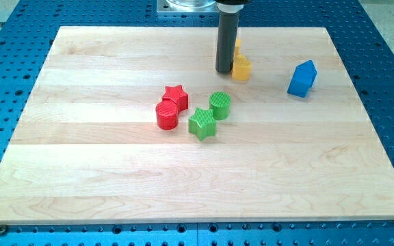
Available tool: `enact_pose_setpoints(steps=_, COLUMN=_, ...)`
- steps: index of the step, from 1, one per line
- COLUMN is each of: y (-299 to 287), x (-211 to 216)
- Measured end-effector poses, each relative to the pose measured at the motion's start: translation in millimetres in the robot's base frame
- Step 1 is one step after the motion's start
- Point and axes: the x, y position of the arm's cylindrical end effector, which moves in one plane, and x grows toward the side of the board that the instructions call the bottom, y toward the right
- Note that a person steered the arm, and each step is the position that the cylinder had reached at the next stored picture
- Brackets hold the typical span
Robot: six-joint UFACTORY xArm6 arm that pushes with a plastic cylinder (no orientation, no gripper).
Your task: Place the yellow hexagon at the top of the yellow heart
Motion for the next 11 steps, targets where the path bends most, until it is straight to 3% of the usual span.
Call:
enact_pose_setpoints(steps=2, y=-4.0, x=17.9)
enact_pose_setpoints(steps=5, y=-24.9, x=-93.1)
enact_pose_setpoints(steps=6, y=27.7, x=-93.9)
enact_pose_setpoints(steps=7, y=40.2, x=-76.2)
enact_pose_setpoints(steps=8, y=40.3, x=-72.2)
enact_pose_setpoints(steps=9, y=41.2, x=-110.9)
enact_pose_setpoints(steps=11, y=-5.8, x=-91.7)
